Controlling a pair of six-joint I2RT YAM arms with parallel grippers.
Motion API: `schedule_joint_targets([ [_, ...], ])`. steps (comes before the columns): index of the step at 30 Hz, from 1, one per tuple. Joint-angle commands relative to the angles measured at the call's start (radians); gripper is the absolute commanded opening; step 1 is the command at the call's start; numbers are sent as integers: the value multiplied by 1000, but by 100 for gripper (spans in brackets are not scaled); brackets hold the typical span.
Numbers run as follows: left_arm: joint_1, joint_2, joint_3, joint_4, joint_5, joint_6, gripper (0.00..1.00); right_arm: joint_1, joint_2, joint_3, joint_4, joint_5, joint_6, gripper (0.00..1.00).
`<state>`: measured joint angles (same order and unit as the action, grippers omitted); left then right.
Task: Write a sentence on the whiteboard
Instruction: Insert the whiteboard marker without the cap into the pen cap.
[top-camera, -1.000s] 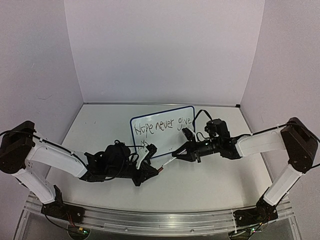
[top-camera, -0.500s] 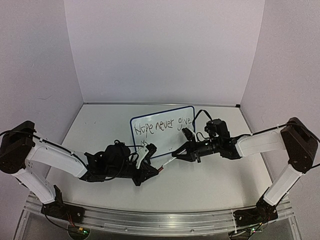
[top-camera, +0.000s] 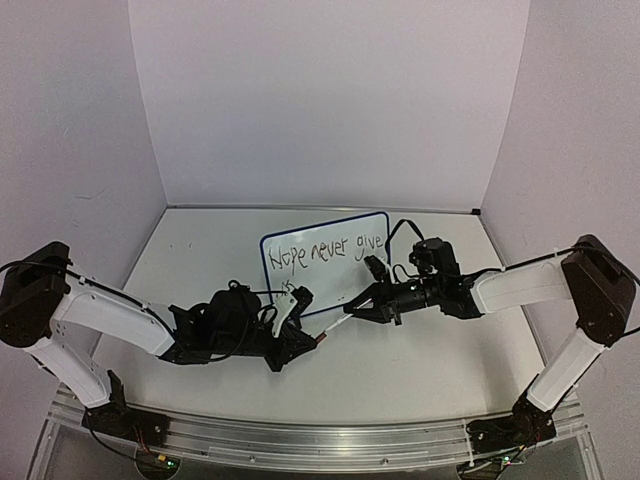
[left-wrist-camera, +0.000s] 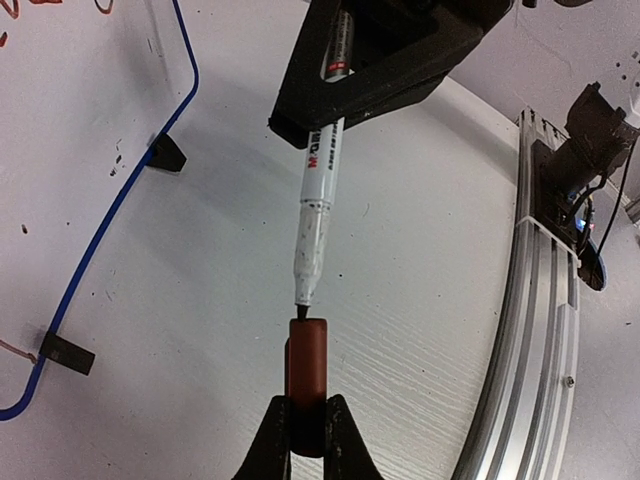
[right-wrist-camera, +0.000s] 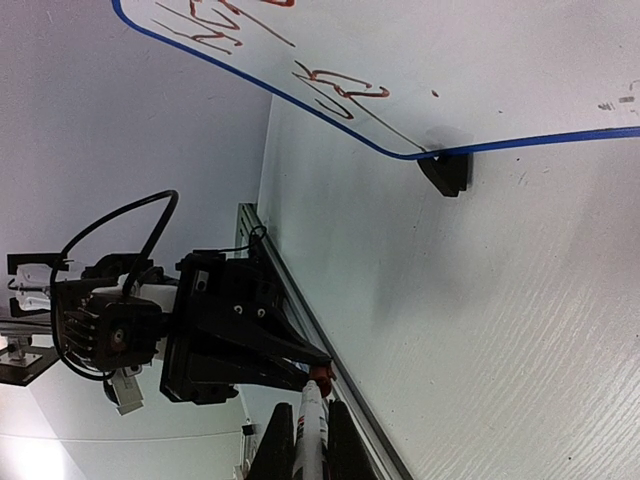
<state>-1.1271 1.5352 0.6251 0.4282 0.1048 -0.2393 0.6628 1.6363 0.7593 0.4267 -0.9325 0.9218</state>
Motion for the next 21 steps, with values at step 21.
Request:
schedule_joint_targets([
  [21, -4, -32, -27, 76, -8, -12, 0, 6, -7, 6, 32, 3, 5, 0],
])
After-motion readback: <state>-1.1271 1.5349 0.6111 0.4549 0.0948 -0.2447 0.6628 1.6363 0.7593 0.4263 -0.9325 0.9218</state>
